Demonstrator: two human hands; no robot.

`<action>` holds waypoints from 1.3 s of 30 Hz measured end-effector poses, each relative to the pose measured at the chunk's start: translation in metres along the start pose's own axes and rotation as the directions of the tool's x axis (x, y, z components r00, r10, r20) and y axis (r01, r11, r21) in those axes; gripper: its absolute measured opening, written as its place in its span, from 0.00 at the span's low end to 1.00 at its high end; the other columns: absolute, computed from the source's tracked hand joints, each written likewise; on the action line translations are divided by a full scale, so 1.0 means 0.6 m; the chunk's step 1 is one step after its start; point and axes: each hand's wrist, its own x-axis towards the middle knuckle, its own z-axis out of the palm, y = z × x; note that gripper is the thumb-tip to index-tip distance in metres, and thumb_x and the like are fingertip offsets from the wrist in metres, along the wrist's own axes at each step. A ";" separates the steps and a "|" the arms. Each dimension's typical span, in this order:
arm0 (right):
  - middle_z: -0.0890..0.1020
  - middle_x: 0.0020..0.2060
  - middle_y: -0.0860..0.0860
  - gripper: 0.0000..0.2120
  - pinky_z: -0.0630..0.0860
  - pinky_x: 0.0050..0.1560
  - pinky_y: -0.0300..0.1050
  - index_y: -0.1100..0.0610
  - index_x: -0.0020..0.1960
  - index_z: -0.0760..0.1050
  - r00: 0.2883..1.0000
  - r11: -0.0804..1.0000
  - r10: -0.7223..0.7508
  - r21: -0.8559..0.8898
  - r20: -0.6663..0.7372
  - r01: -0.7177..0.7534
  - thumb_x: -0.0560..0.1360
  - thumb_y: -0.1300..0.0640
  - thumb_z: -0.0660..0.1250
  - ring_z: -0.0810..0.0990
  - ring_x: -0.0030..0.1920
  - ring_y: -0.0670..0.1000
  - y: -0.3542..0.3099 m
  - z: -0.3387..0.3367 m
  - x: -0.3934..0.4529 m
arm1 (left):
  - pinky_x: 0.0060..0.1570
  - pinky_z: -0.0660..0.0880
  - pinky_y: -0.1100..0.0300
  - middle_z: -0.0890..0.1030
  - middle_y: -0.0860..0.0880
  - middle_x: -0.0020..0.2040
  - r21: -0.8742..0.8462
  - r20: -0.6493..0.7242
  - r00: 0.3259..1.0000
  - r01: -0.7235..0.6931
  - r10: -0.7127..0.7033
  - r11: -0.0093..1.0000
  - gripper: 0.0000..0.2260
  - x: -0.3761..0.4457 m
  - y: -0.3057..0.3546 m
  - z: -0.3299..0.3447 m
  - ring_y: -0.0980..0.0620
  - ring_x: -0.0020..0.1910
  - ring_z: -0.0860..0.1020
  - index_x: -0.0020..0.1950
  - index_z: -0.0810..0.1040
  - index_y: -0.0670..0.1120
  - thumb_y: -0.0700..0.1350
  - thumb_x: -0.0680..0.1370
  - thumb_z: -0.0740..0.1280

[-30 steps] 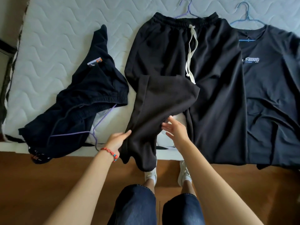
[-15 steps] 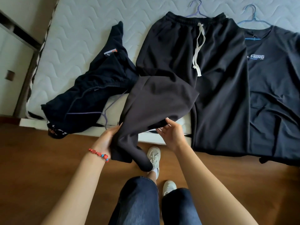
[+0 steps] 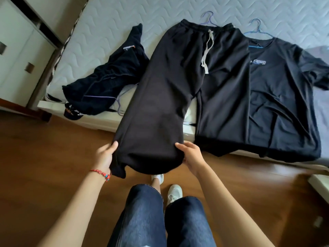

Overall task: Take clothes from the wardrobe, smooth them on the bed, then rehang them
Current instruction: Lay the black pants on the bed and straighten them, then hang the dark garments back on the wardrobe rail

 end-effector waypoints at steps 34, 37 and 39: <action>0.71 0.65 0.55 0.21 0.66 0.63 0.53 0.56 0.68 0.66 0.855 0.052 -0.496 -0.977 0.154 0.206 0.74 0.61 0.59 0.68 0.65 0.57 -0.227 0.385 0.428 | 0.57 0.72 0.48 0.77 0.38 0.56 0.731 0.125 0.893 -0.377 0.433 0.568 0.12 0.467 0.169 -0.146 0.40 0.57 0.74 0.59 0.76 0.37 0.39 0.76 0.64; 0.67 0.69 0.55 0.25 0.59 0.67 0.51 0.58 0.70 0.62 0.864 -0.165 -0.458 -0.975 0.211 0.151 0.74 0.61 0.60 0.63 0.69 0.56 -0.234 0.383 0.472 | 0.54 0.72 0.44 0.76 0.39 0.56 0.837 0.162 0.891 -0.351 0.424 0.419 0.16 0.500 0.162 -0.135 0.38 0.56 0.74 0.60 0.75 0.40 0.42 0.73 0.68; 0.67 0.67 0.56 0.25 0.60 0.66 0.52 0.59 0.70 0.62 0.865 -0.265 -0.450 -0.958 0.223 0.109 0.74 0.62 0.61 0.65 0.67 0.57 -0.234 0.385 0.489 | 0.53 0.71 0.43 0.76 0.39 0.55 0.887 0.195 0.892 -0.338 0.407 0.316 0.20 0.511 0.158 -0.131 0.37 0.54 0.75 0.58 0.76 0.41 0.42 0.68 0.73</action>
